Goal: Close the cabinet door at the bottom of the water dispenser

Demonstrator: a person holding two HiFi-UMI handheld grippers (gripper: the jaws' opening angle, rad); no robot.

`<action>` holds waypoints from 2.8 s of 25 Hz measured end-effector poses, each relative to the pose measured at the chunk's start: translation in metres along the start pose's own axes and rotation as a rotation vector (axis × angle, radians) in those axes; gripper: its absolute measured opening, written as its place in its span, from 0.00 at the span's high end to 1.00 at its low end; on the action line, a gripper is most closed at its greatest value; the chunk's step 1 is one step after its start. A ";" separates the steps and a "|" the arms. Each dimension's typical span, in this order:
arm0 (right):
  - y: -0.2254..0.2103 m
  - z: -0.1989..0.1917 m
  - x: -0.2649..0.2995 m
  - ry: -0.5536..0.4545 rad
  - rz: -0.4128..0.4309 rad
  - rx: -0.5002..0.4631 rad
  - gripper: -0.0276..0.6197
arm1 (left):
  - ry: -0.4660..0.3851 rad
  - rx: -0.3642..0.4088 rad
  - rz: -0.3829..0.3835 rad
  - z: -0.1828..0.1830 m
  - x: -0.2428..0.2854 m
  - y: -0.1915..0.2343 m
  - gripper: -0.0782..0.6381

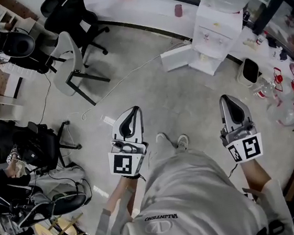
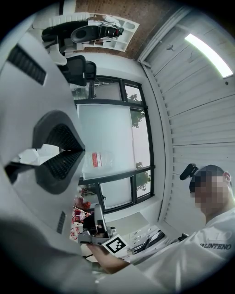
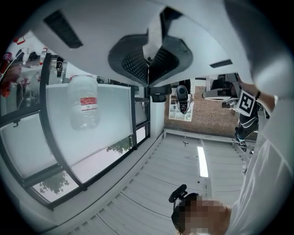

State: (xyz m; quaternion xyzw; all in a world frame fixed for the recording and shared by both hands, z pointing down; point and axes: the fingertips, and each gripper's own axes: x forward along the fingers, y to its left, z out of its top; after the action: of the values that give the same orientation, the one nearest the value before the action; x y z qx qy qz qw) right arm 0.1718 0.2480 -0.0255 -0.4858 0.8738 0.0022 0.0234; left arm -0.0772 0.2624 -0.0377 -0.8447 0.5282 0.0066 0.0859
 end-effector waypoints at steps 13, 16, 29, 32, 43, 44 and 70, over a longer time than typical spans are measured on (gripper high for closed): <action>-0.006 -0.011 0.050 0.015 -0.007 0.027 0.93 | -0.006 -0.001 -0.009 -0.007 0.035 0.035 0.88; -0.007 -0.009 0.074 0.015 -0.017 0.021 0.93 | -0.008 -0.008 -0.019 -0.011 0.052 0.055 0.88; -0.020 -0.012 0.195 0.043 -0.108 0.000 0.93 | 0.023 -0.086 -0.142 -0.052 0.147 0.142 0.88; -0.017 -0.013 0.224 0.035 -0.114 -0.008 0.93 | 0.027 -0.098 -0.179 -0.060 0.166 0.156 0.88; -0.019 -0.035 0.295 0.017 -0.059 -0.069 0.93 | 0.045 -0.085 -0.280 -0.108 0.218 0.165 0.88; -0.023 -0.044 0.301 0.016 -0.057 -0.074 0.93 | 0.050 -0.095 -0.280 -0.120 0.223 0.164 0.88; -0.101 -0.616 0.476 0.056 0.196 -0.073 0.93 | -0.058 0.018 -0.299 -0.673 0.378 0.129 0.88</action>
State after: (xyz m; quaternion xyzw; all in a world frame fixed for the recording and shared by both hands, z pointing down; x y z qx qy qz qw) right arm -0.0172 -0.2253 0.5716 -0.3982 0.9168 0.0225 -0.0192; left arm -0.0785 -0.2319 0.5686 -0.9125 0.3941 0.0134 0.1086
